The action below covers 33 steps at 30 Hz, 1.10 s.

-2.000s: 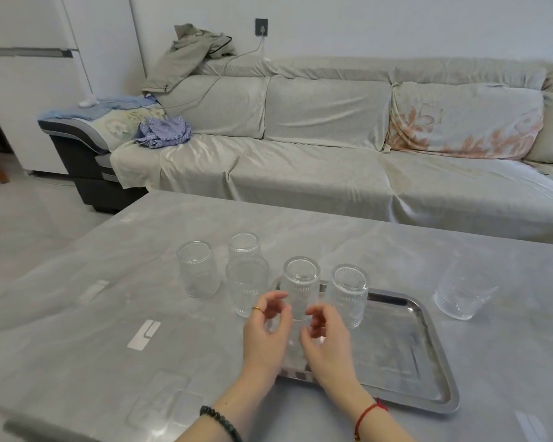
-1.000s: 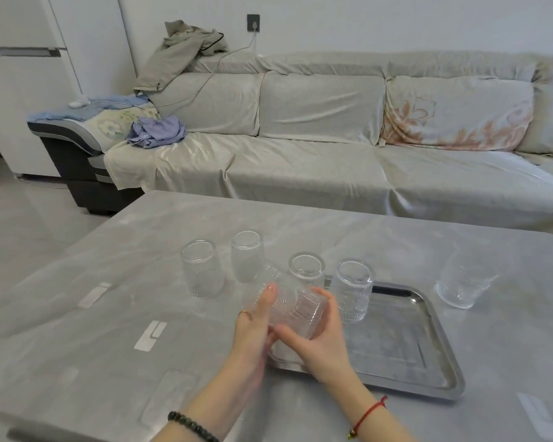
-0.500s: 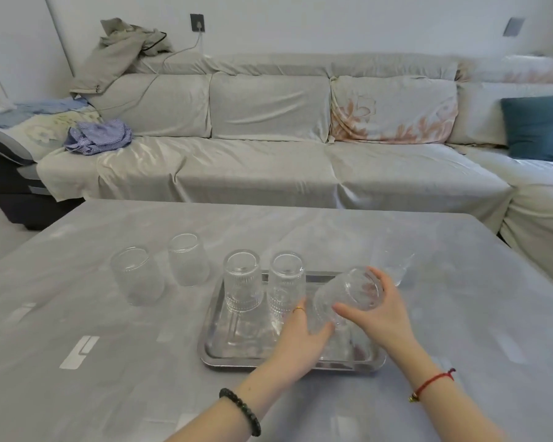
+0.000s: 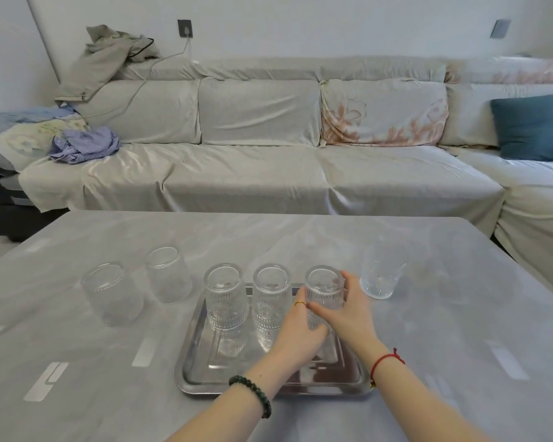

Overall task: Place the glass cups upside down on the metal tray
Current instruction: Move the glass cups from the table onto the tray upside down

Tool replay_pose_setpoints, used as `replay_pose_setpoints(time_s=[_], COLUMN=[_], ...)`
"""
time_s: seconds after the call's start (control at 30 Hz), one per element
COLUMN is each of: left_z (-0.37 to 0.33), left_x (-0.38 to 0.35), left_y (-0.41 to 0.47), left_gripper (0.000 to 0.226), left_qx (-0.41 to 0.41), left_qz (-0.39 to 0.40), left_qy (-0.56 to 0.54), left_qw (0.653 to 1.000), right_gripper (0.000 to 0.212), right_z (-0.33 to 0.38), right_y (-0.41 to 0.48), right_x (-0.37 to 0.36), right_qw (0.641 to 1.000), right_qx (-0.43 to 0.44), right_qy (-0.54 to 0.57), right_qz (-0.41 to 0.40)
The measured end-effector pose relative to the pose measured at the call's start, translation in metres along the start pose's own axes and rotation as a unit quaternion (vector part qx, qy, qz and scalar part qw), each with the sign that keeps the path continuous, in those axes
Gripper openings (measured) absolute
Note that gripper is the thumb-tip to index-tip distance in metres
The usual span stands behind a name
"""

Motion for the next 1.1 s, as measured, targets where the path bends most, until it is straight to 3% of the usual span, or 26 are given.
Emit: replay_pose_setpoints(time_s=[0.13, 0.4, 0.53, 0.6, 0.7, 0.77, 0.83, 0.93, 1.0, 1.1], left_z=[0.002, 0.0, -0.003, -0.003, 0.01, 0.03, 0.06, 0.111, 0.134, 0.151], left_x=[-0.001, 0.004, 0.036, 0.077, 0.164, 0.222, 0.272, 0.319, 0.327, 0.322], left_y=[0.005, 0.001, -0.03, -0.047, -0.065, -0.069, -0.068, -0.057, -0.047, -0.028], left_gripper=[0.077, 0.074, 0.058, 0.041, 0.033, 0.031, 0.046, 0.089, 0.104, 0.089], left_qx=[0.006, 0.01, -0.097, -0.167, -0.228, -0.207, -0.12, 0.023, 0.061, 0.07], left_qz=[0.016, 0.034, 0.037, -0.02, -0.22, -0.348, -0.424, -0.397, -0.344, -0.313], left_qy=[0.006, -0.011, -0.05, -0.093, -0.081, -0.051, -0.027, 0.045, 0.045, -0.018], left_qw=[1.0, 0.999, 0.993, 0.981, 0.945, 0.913, 0.897, 0.917, 0.936, 0.947], right_gripper=[0.083, 0.074, 0.078, 0.076, 0.062, 0.057, 0.056, 0.059, 0.057, 0.055], right_z=[-0.011, -0.022, -0.017, -0.011, 0.012, 0.033, 0.053, 0.075, 0.084, 0.086], right_y=[-0.006, -0.024, -0.026, -0.036, -0.056, -0.068, -0.077, -0.087, -0.092, -0.096], right_x=[-0.008, -0.016, -0.018, -0.016, -0.024, -0.048, -0.078, -0.119, -0.14, -0.163], right_qw=[1.0, 0.996, 0.995, 0.991, 0.987, 0.991, 0.99, 0.983, 0.978, 0.974], right_qx=[-0.017, -0.048, -0.056, -0.054, 0.027, 0.094, 0.139, 0.158, 0.167, 0.157], right_qy=[-0.014, -0.027, -0.024, -0.025, -0.009, 0.004, 0.007, 0.018, 0.021, 0.027], right_qz=[0.014, -0.067, -0.074, -0.116, -0.156, -0.093, -0.003, 0.092, 0.122, 0.162])
Point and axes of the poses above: each hand's wrist, its own y-axis towards the middle knuckle, its own x-axis out of the back of the hand, z = x × y, the point moved 5 cm from there along y, towards the middle knuckle, and after that the axes turned 4 degrees about -y, right-handed, at the moved point
